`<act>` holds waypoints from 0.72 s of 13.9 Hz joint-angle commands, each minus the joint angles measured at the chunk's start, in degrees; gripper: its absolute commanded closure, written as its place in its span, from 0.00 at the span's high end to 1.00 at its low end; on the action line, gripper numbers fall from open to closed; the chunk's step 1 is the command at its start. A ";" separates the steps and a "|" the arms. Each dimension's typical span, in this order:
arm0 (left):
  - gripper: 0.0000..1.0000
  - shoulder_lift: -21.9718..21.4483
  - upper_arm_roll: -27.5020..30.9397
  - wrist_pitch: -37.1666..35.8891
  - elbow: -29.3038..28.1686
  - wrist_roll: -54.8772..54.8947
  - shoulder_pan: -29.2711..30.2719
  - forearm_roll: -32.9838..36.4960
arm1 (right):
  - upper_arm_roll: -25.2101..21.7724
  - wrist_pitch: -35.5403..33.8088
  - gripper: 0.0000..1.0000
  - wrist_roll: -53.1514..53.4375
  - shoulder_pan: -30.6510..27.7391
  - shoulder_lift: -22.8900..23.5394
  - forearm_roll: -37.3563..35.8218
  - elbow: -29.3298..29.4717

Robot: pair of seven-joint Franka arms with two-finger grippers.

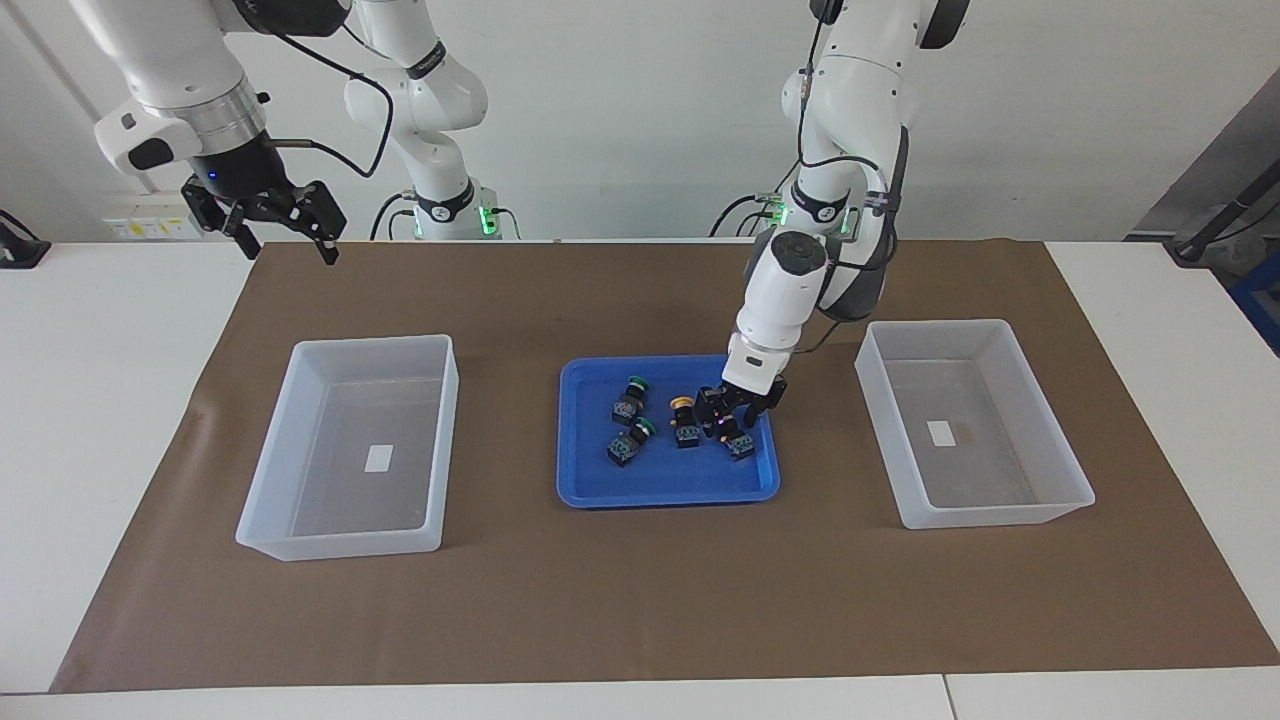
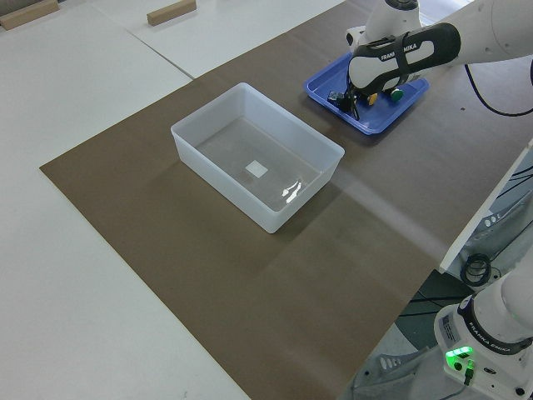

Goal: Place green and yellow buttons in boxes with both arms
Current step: 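Grasp the yellow button with the left gripper and lift it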

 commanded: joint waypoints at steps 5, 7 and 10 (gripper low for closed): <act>0.45 0.54 0.75 1.67 -0.34 -0.18 -0.20 -0.67 | 0.48 -0.39 1.00 0.99 -0.52 -0.68 0.72 -0.57; 0.36 0.54 0.84 1.49 -0.34 -0.27 -0.20 -0.67 | 0.48 -0.21 1.00 0.55 -0.87 -0.59 0.72 -0.48; 0.13 0.54 0.84 0.79 0.53 -0.27 -0.11 -0.67 | 0.40 -0.38 1.00 1.25 -0.52 -0.68 0.72 -0.57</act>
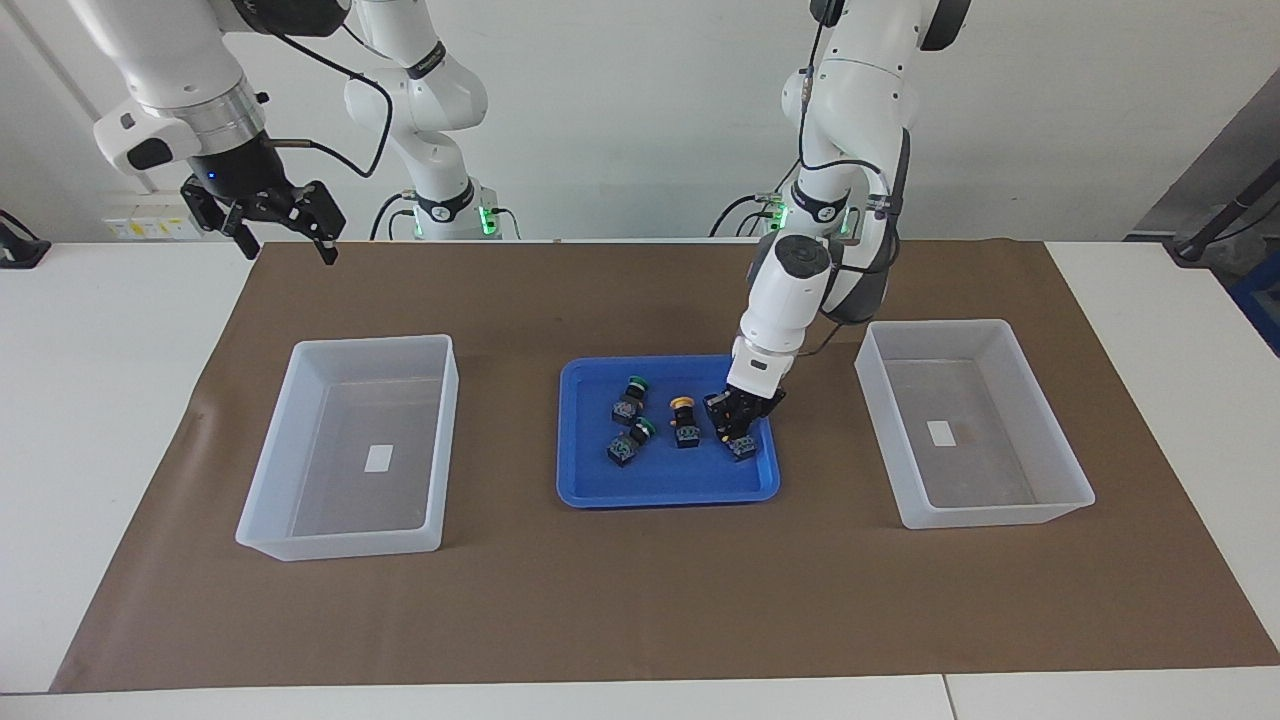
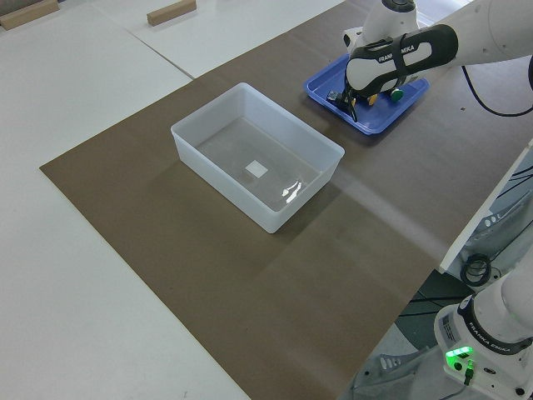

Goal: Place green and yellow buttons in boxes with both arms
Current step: 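Grasp the yellow button with the left gripper and lift it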

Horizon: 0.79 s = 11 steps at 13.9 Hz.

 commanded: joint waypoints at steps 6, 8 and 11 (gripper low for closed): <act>0.00 -0.69 1.32 -14.77 11.29 0.29 1.52 -0.05 | 0.94 2.77 1.00 8.18 3.19 1.08 -0.42 -0.39; 0.00 -1.66 1.40 -22.35 16.31 0.73 3.98 0.65 | 1.03 5.84 1.00 11.60 5.98 2.04 -0.16 -1.09; 0.00 -2.71 1.23 -28.33 21.50 5.62 9.77 2.41 | 1.03 11.28 1.00 22.21 12.22 7.47 -0.25 -1.63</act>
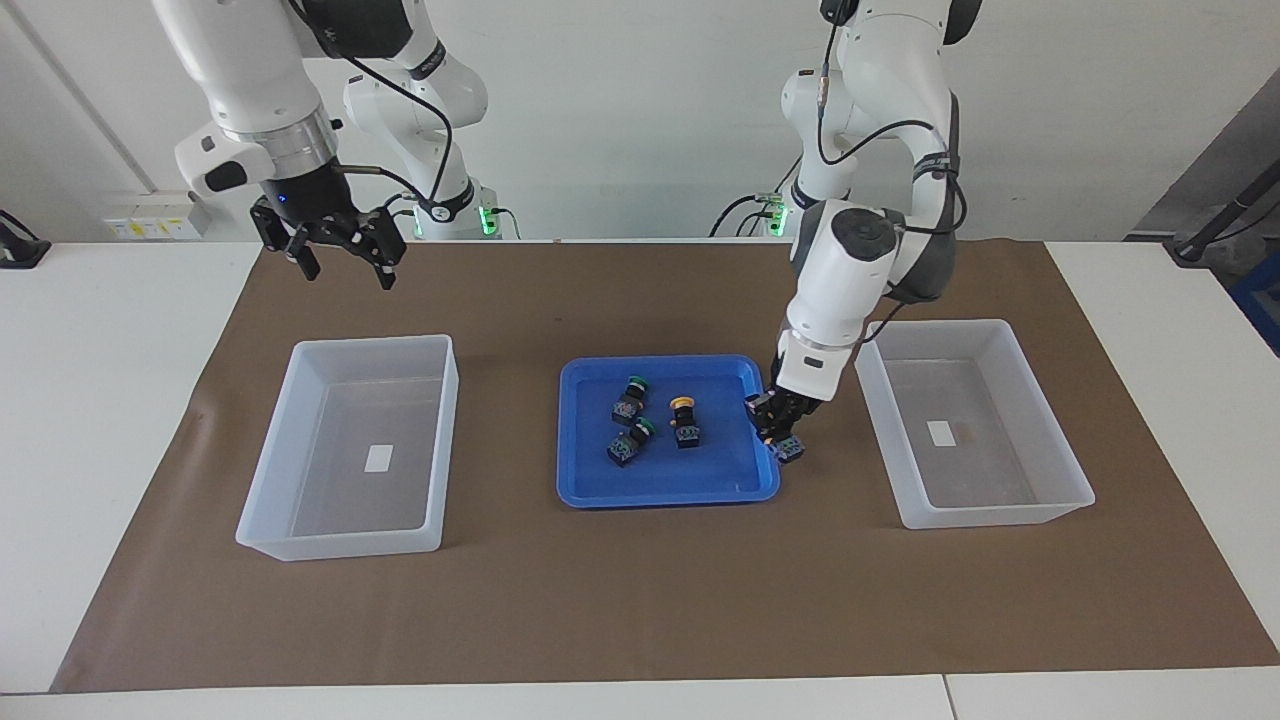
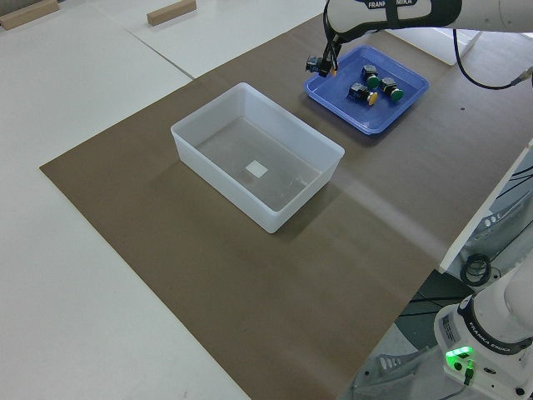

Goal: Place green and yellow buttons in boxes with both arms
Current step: 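Grasp the yellow button with the left gripper and lift it, then lower the yellow button into the box while the right gripper reaches the tray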

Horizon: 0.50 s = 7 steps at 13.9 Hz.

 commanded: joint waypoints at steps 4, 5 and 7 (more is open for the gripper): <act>0.00 -1.61 -0.36 -7.09 2.86 22.32 12.81 0.41 | 0.33 17.26 1.00 19.85 10.38 14.46 -0.31 0.50; 0.00 -2.31 -0.36 -7.08 1.29 27.24 14.83 0.32 | 0.33 20.52 1.00 22.84 11.35 16.57 -0.22 0.59; 0.00 -5.37 -0.27 -2.98 -6.85 36.91 17.39 0.32 | 0.33 23.97 1.00 25.58 13.63 20.27 0.65 1.29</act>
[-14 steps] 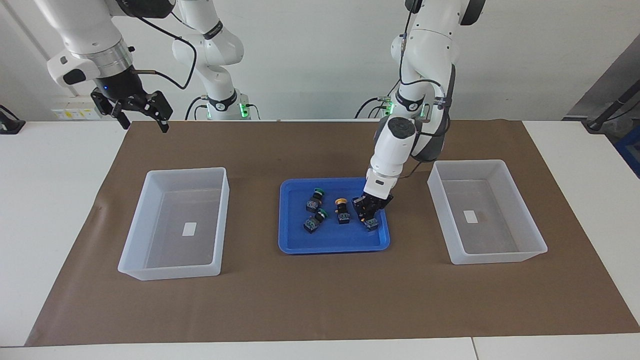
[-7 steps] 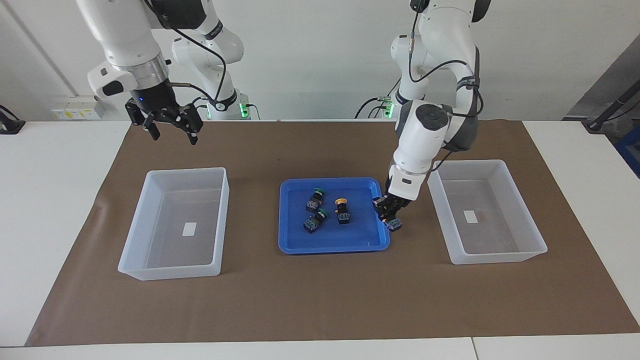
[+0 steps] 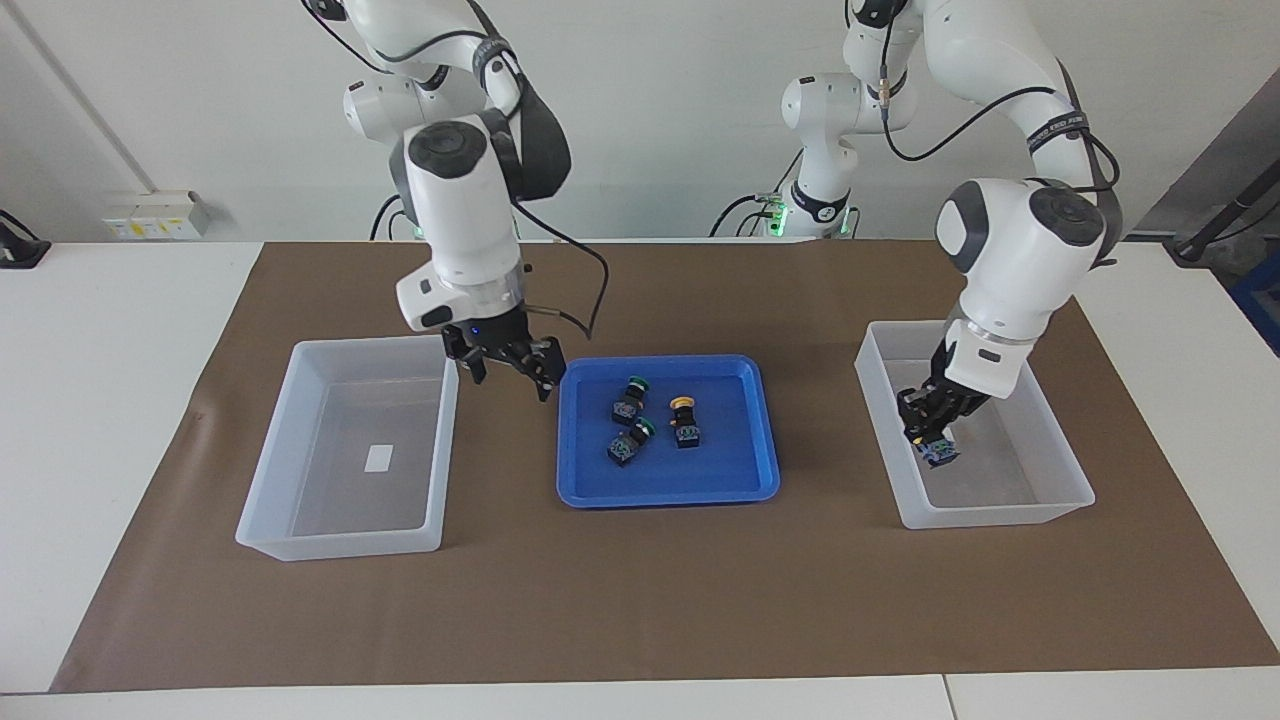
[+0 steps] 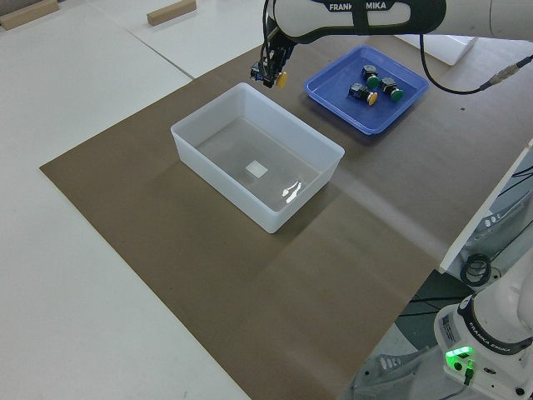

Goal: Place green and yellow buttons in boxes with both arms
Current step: 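Lower the yellow button into the box while the right gripper reaches the tray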

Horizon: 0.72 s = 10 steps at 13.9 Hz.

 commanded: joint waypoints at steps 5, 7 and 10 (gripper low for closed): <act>0.03 -6.40 -0.56 14.33 -21.23 12.41 6.64 0.17 | 0.07 10.68 1.00 9.41 6.93 10.60 0.47 1.91; 0.22 -6.32 -0.56 19.85 -25.61 12.58 7.53 0.17 | 0.07 12.71 1.00 9.16 7.30 11.84 0.38 1.91; 0.87 -5.79 -0.56 22.00 -26.61 12.49 6.92 0.26 | 0.07 12.89 1.00 8.72 8.35 12.63 -0.23 1.29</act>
